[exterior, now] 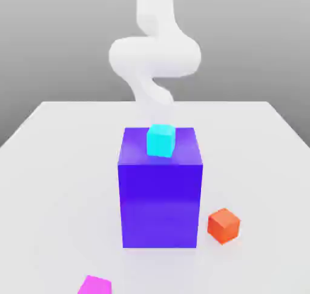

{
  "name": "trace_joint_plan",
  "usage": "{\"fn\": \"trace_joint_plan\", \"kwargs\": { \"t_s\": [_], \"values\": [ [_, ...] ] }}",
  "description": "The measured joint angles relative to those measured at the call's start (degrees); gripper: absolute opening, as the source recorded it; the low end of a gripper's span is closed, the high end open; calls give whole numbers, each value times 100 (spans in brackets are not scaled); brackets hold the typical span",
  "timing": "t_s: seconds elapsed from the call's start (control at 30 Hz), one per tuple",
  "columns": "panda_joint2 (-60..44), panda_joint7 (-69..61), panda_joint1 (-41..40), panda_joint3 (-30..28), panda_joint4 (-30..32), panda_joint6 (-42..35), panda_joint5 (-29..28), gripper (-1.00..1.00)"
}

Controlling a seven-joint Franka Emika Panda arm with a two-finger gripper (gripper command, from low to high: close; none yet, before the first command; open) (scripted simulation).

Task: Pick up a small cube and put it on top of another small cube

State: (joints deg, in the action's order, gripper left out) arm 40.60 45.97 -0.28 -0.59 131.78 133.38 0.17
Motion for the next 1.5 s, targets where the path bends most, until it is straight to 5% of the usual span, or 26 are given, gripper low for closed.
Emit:
{"fn": "trace_joint_plan", "kwargs": {
  "t_s": [1.1, 1.13, 1.5],
  "values": [
    [-6893, -110, -619, -412, -172, 2488, 584, 0],
    [-7013, -121, -642, -386, -198, 2578, 596, -100],
    [-6297, -18, -562, -494, -40, 2020, 459, -100]
  ]
}}
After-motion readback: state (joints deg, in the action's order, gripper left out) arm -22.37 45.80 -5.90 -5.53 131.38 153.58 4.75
